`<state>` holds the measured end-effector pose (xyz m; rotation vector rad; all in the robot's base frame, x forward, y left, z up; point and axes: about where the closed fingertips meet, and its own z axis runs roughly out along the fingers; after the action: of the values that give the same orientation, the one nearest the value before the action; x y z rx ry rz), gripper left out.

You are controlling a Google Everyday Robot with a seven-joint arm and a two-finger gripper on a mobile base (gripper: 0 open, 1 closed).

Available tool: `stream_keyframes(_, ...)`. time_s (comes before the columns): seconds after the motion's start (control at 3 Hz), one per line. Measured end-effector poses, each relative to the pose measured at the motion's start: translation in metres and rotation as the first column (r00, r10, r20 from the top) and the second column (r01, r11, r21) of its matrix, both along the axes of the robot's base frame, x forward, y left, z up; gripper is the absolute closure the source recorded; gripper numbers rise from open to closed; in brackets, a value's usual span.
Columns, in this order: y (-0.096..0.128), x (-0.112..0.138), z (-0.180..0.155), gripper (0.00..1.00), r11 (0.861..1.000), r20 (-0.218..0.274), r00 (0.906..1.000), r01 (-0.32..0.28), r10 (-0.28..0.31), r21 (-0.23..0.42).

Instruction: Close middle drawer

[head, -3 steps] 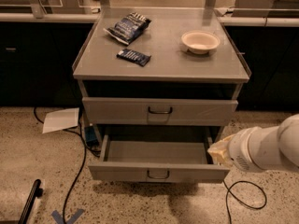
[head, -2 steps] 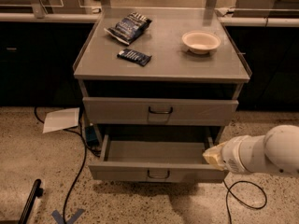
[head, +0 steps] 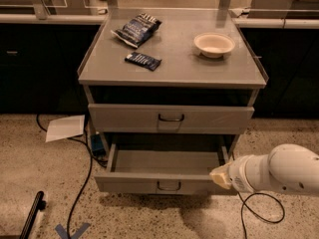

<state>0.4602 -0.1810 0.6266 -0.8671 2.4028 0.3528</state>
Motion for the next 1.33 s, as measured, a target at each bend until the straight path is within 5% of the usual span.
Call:
stream_keyframes(0.67,-0.002,-0.005,-0.081,1.0,0.997,-0.125,0.9899,0.071,-0.065,0.044)
stream_keyframes(1.33,-0.005,0.014,-0.147,1.0,0.991,-0.161,0.9813,0.116,-0.105,0.06)
